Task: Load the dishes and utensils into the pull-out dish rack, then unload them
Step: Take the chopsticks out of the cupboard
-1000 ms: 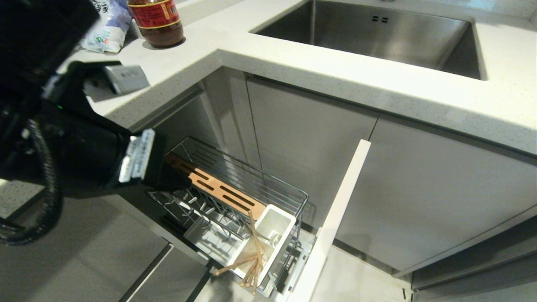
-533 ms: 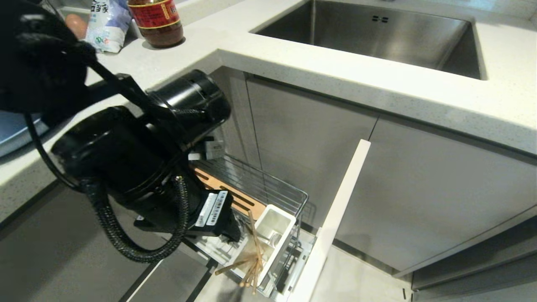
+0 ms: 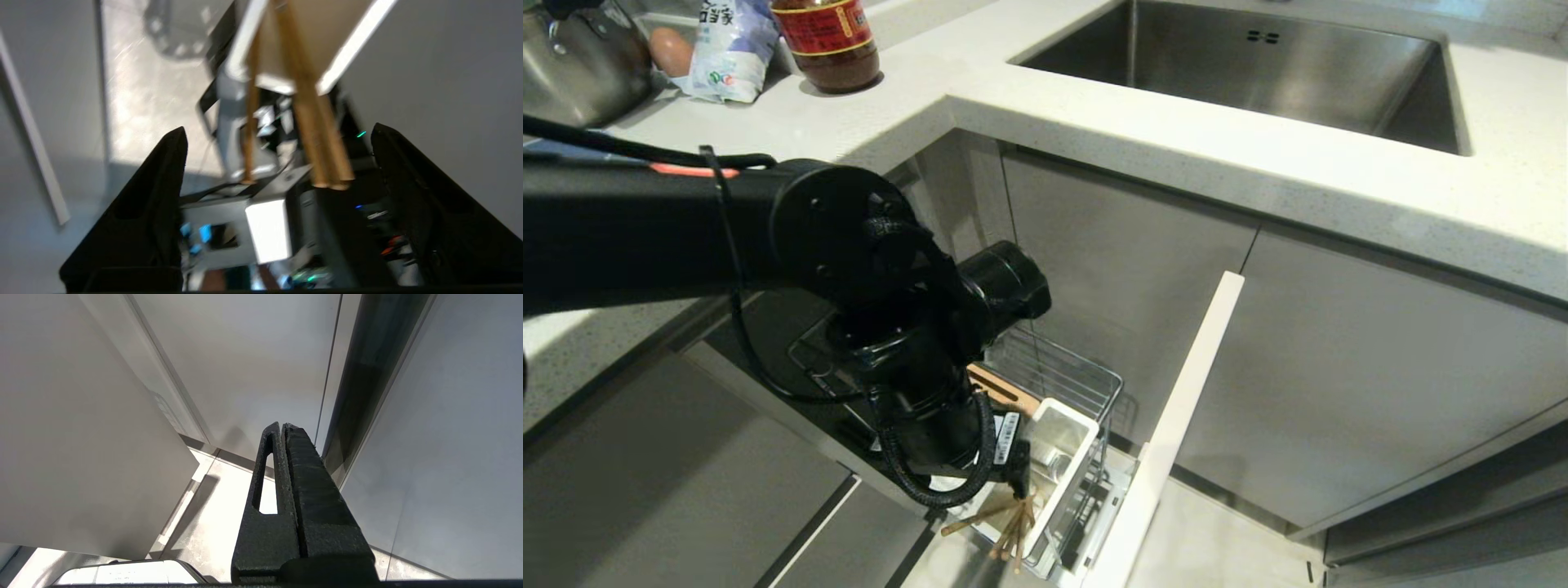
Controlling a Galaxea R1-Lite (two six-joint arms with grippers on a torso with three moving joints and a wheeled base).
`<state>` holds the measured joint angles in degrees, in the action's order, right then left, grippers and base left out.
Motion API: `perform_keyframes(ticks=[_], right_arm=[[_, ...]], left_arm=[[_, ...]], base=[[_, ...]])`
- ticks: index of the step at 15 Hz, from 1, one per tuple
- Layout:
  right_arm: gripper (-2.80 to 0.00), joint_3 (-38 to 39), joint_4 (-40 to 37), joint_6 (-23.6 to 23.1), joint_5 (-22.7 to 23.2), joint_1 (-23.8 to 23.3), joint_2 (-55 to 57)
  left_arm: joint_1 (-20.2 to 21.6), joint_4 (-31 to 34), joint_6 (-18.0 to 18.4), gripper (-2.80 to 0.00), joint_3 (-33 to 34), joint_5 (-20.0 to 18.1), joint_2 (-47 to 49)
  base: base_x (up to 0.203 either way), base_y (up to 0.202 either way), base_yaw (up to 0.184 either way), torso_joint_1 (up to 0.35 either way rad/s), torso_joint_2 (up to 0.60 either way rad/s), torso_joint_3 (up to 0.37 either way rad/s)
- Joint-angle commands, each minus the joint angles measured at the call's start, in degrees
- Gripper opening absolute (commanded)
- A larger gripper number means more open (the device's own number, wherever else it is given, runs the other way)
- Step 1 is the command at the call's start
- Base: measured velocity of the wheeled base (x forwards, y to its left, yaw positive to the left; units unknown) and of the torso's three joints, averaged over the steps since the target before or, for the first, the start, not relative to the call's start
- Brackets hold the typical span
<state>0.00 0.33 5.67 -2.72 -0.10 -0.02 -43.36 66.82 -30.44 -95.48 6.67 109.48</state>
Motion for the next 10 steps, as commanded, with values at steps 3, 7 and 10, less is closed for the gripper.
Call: perform_keyframes(ticks=[3,7,10], right_arm=[[-2.80,0.00,0.02,0.04,-0.01,0.01,-0.24],[-2.80,0.00,0.02,0.04,-0.01,0.01,-0.24],[-2.80,0.00,0.02,0.04,-0.01,0.01,-0.24]], left_arm=[[1.81,7.22,4.16,0.00,-0.16,-0.10,4.81],[3.58,9.03,6.53,0.00,-0.24,-0.25,7.18],[4.78,8.86,7.59,0.00,-0.33,-0.34,8.99]], base=[[0.000,0.000,0.000,0.000,0.00,0.000],[0.000,0.000,0.000,0.000,0.00,0.000],[0.000,0.000,0.000,0.000,0.00,0.000]])
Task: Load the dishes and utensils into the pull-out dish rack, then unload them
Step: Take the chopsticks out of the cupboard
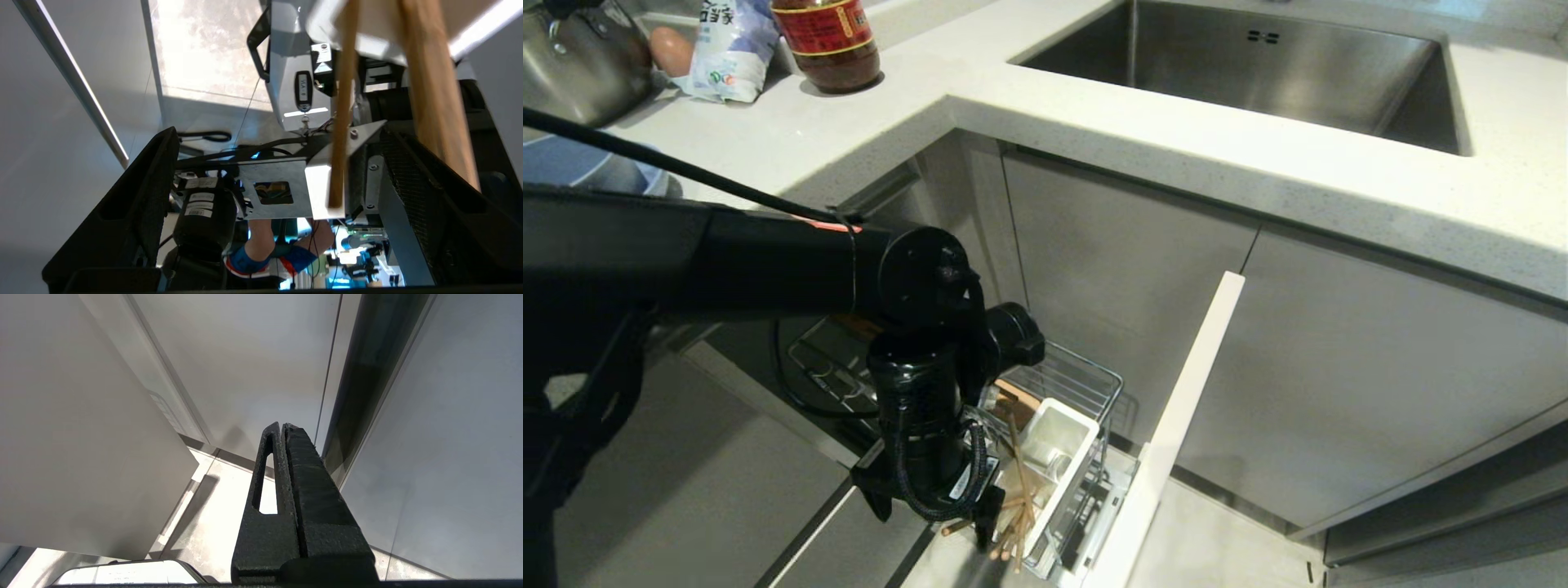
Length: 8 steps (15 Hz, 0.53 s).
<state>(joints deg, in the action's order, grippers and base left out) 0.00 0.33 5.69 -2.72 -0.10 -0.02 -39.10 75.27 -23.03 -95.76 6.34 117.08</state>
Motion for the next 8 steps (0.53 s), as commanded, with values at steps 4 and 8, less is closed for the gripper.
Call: perform_keyframes(ticks=[4,8], right_arm=[[-2.80,0.00,0.02,0.02,-0.01,0.01,-0.24],[-2.80,0.00,0.02,0.02,-0.01,0.01,-0.24]], left_arm=[[1.35,0.19,0.26,0.00,-1.12,-0.67,3.41],[1.08,-0.39,0.13,-2.80,-2.20,-2.67,3.41]], base=[[0.000,0.000,0.000,0.000,0.00,0.000],[0.000,0.000,0.000,0.000,0.00,0.000]])
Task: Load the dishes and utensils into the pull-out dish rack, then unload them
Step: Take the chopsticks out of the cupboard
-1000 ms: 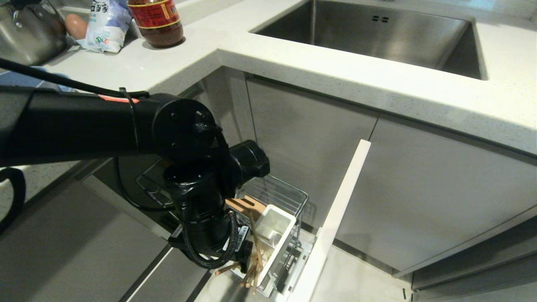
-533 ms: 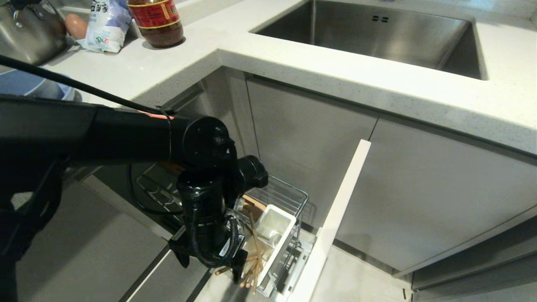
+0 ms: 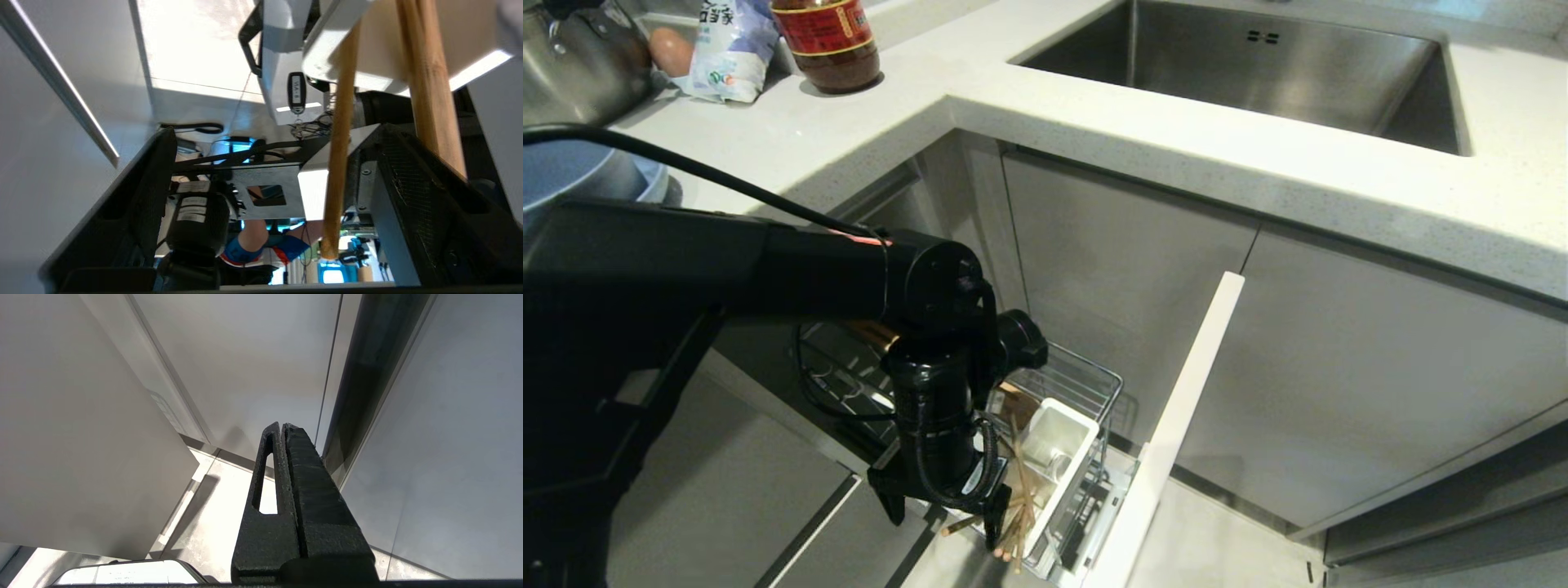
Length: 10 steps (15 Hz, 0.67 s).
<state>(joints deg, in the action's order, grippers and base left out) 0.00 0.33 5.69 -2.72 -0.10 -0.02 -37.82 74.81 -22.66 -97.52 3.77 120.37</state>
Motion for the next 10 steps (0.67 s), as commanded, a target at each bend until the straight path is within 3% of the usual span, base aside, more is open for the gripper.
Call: perform_keyframes(ticks=[1,3,10], right_arm=[[-2.80,0.00,0.03,0.02,-0.01,0.01,-0.24],[-2.80,0.00,0.03,0.02,-0.01,0.01,-0.19],[-2.80,0.00,0.03,0.02,-0.01,0.01,-0.24]], left_arm=[[-0.37,-0.82,-0.40,-2.80,-0.64,-0.54,0.12],[-0.68,-2.56,-0.55,-2.80,-0.65,-3.31,-0.14],[-1.03,-2.39,-0.72,-2.80,-0.45,-3.34,0.48]], base=[[0.000,0.000,0.000,0.000,0.00,0.000],[0.000,0.000,0.000,0.000,0.00,0.000],[0.000,0.000,0.000,0.000,0.00,0.000]])
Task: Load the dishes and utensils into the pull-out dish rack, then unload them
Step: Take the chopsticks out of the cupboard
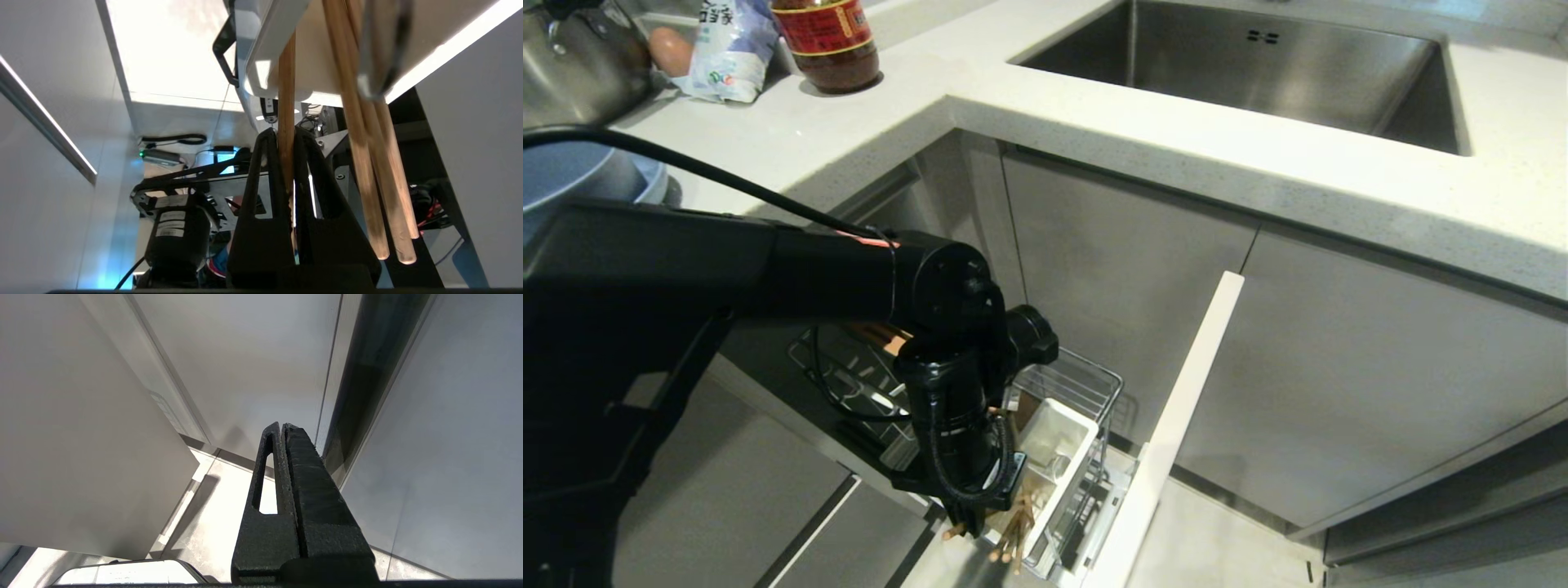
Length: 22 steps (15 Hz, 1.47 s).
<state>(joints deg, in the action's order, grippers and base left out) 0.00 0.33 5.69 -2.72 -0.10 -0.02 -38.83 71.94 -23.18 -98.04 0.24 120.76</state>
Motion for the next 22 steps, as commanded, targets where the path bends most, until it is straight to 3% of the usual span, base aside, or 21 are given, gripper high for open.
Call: perform_keyframes(ticks=[1,6,10,16,20,22], right_arm=[[-2.80,0.00,0.02,0.02,-0.01,0.01,-0.24],[-2.80,0.00,0.02,0.02,-0.01,0.01,-0.24],[-2.80,0.00,0.02,0.02,-0.01,0.01,-0.24],[-2.80,0.00,0.02,0.02,-0.01,0.01,-0.24],[-2.80,0.00,0.02,0.02,-0.01,0.01,-0.24],[-2.80,0.00,0.02,0.02,-0.01,0.01,-0.24]], left_arm=[[-0.03,0.49,-0.19,-2.80,0.21,0.28,0.09],[-0.81,6.89,-0.02,-2.80,-1.82,-0.46,-4.22],[-2.23,15.10,0.04,-2.80,-7.29,-5.61,-11.99],[-3.28,15.73,0.32,-2.80,-12.61,-9.58,-21.43],[-4.72,15.73,0.43,-2.80,-13.39,-8.83,-32.28],[-6.47,15.73,0.46,-2.80,-13.50,-4.85,-37.33]], base=[[0.000,0.000,0.000,0.000,0.00,0.000],[0.000,0.000,0.000,0.000,0.00,0.000],[0.000,0.000,0.000,0.000,0.00,0.000],[0.000,0.000,0.000,0.000,0.00,0.000],[0.000,0.000,0.000,0.000,0.00,0.000],[0.000,0.000,0.000,0.000,0.00,0.000]])
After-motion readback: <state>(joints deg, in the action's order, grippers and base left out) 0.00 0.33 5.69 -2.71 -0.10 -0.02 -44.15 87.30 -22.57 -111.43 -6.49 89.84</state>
